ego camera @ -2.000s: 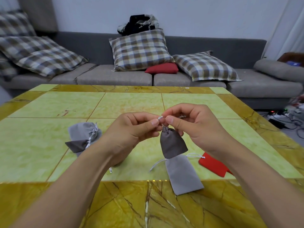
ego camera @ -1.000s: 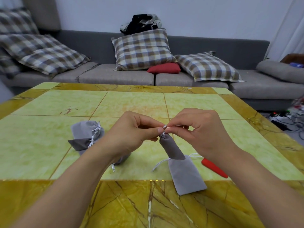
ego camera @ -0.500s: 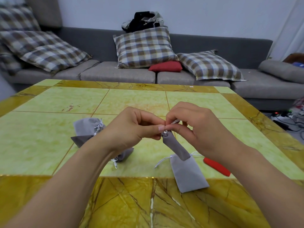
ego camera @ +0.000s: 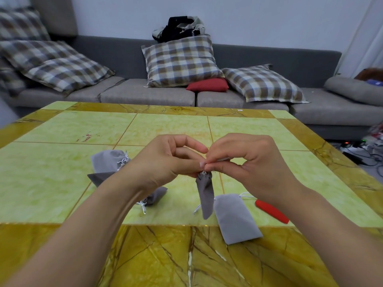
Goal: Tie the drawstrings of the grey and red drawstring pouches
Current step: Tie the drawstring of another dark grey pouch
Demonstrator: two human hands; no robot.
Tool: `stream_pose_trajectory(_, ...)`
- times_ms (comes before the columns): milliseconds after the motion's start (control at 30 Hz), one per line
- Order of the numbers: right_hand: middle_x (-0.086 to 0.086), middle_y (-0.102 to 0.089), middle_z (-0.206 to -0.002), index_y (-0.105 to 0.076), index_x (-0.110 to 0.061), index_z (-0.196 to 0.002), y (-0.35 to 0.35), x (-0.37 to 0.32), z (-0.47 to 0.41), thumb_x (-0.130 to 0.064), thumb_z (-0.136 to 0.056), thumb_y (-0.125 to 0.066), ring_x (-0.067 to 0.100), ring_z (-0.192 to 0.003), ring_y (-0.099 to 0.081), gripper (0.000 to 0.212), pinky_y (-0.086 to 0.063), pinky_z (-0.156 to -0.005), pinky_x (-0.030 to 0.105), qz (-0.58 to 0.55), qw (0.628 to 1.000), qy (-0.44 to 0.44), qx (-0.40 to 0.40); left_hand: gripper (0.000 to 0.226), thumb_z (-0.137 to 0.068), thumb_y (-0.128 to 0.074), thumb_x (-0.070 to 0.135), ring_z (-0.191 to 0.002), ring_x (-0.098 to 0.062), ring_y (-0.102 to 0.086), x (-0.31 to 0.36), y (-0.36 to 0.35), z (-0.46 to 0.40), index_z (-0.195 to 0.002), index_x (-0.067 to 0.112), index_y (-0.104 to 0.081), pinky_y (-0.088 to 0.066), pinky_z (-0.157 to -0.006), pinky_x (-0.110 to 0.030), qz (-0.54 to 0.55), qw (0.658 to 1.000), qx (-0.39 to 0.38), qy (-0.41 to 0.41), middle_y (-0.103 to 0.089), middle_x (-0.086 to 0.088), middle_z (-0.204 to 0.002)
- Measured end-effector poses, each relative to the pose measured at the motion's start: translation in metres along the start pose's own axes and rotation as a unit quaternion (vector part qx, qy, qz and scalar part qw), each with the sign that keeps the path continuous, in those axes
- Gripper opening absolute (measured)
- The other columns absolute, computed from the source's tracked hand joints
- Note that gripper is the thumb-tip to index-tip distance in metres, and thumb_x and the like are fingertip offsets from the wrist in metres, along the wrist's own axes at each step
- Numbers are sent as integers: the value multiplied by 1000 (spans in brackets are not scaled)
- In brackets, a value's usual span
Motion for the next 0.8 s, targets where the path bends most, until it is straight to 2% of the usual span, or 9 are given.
stream_pose_trajectory(133,1,-74,-79,-80,-10,-82,-6,5,2,-10,-79,-80,18,-77,-69,3,-55,-66,38,-62,995,-75,-24,33,-78,-75,-5,-74,-22,-70,0,-5,1,-107,4,-62,-56,-69,-28,-49,998,-31,-3,-76,-17,-84)
stream_pose_trajectory(233,5,-74,-72,-79,-9,-81,-7,17,5,-9,-79,-77,16,-63,-66,3,-54,-60,31,-151,973,-166,-58,41,-80,-73,-7,-80,-28,-69,-1,-11,3,-115,6,-56,-57,-75,-32,-58,996,-65,-11,-75,-19,-87)
stream_pose_trajectory(367,9,-72,-67,-78,-5,-81,-1,30,9,-12,-72,-76,14,-56,-62,12,-52,-55,26,-263,932,-250,-23,39,-79,-74,-1,-78,-26,-67,7,-16,4,-112,4,-55,-56,-75,-30,-23,997,-65,-41,-75,-19,-86)
stream_pose_trajectory(467,11,-71,-66,-77,-10,-76,-4,35,13,-18,-65,-80,20,-58,-61,15,-51,-54,27,-319,902,-291,26,41,-75,-74,4,-80,-32,-66,11,-18,4,-110,4,-55,-56,-78,-36,-1,996,-61,-65,-74,-21,-85)
stream_pose_trajectory(633,12,-72,-71,-77,-14,-70,-6,41,18,-31,-56,-83,24,-65,-65,22,-53,-60,30,-330,880,-332,83,45,-72,-75,6,-73,-26,-65,14,-15,3,-113,6,-57,-56,-75,-32,12,994,-11,-106,-73,-15,-77)
stream_pose_trajectory(800,7,-71,-64,-76,-4,-75,-6,36,18,-25,-68,-73,9,-55,-62,22,-51,-55,20,-322,875,-344,109,21,-82,-72,3,-72,-18,-70,17,-11,3,-101,12,-74,-58,-71,-25,-28,985,74,-157,-76,-8,-78)
Point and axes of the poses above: each hand's wrist, its own z-axis away from the middle knuckle, its own y-axis out of the back of the hand, x = y × z, the point moved 7 cm from there along -z, towards the middle knuckle
